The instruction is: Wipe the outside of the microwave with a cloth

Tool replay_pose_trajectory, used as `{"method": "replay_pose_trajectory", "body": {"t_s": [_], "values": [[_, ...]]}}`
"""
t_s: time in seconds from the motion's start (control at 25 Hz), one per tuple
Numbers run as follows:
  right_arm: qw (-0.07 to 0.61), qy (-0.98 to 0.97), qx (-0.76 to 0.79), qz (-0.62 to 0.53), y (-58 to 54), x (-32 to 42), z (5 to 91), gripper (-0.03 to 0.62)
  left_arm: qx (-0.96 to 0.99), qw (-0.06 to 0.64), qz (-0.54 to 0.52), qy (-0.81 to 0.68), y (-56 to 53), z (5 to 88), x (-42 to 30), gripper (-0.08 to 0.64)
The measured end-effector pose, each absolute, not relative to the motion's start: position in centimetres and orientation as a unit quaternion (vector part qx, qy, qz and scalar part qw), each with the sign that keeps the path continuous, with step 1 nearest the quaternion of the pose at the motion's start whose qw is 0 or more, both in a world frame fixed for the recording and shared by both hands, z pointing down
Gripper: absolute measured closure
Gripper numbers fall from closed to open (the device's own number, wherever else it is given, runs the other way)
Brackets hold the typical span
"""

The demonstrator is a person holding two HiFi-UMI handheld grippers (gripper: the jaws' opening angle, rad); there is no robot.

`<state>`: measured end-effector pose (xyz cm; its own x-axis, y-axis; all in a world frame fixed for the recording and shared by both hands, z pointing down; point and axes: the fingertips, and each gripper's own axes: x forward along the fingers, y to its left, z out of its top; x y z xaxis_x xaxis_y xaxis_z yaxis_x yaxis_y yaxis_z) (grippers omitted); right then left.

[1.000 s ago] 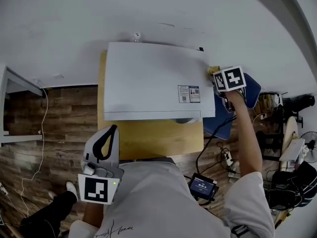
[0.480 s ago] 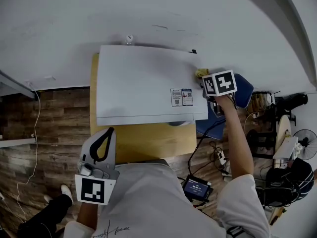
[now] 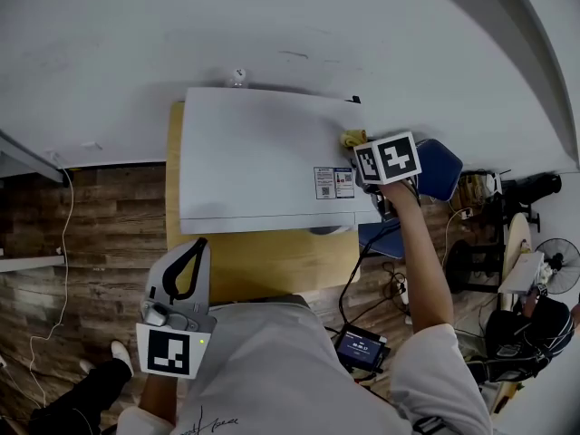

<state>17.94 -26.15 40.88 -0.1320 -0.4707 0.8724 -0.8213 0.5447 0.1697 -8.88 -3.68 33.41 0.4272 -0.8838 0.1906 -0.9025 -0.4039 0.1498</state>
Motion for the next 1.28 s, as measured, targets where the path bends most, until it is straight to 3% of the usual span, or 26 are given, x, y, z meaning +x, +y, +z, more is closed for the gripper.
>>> {"method": "replay_pose_trajectory", "body": {"t_s": [1.28], "values": [[0.425,-0.828,0.304,0.203,-22.7,-1.3,40.9,0.469,0.83,0.119,0.036,-0.544,-3.1,33.7,-11.0,0.565]]}}
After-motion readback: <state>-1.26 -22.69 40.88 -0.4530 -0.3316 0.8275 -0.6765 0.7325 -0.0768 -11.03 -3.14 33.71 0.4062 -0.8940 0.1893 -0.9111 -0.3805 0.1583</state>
